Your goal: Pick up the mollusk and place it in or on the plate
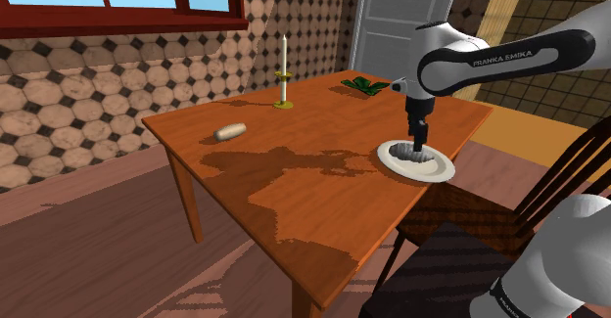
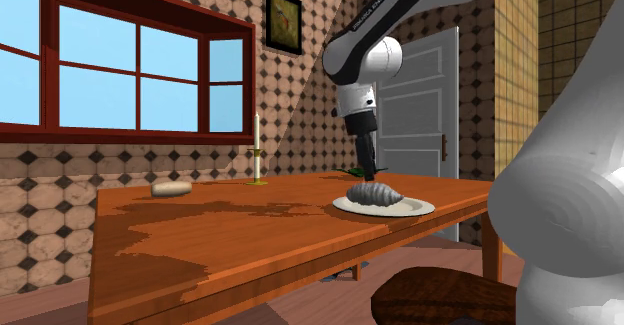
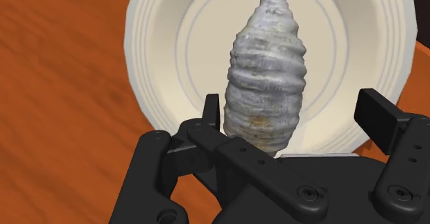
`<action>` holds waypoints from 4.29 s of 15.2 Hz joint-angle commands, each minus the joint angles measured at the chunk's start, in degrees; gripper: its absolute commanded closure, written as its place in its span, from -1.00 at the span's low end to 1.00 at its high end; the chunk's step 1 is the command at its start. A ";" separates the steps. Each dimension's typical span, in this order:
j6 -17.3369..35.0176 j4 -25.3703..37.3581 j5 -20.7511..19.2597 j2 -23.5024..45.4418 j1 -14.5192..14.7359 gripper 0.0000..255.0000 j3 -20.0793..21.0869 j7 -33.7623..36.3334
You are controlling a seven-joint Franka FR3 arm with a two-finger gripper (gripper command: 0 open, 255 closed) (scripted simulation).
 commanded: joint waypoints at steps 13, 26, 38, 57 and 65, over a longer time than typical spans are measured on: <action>7.17 -5.60 -1.51 0.77 -0.58 -1.00 -0.56 1.35; 5.53 -4.52 -1.33 0.18 -0.52 1.00 -0.43 1.07; -3.98 2.88 -0.36 -2.05 -0.23 1.00 0.37 -0.61; 6.33 -4.74 -2.58 0.12 -1.76 1.00 -2.68 -1.57; 6.33 -4.73 -2.58 0.12 -1.76 -1.00 -2.68 -1.57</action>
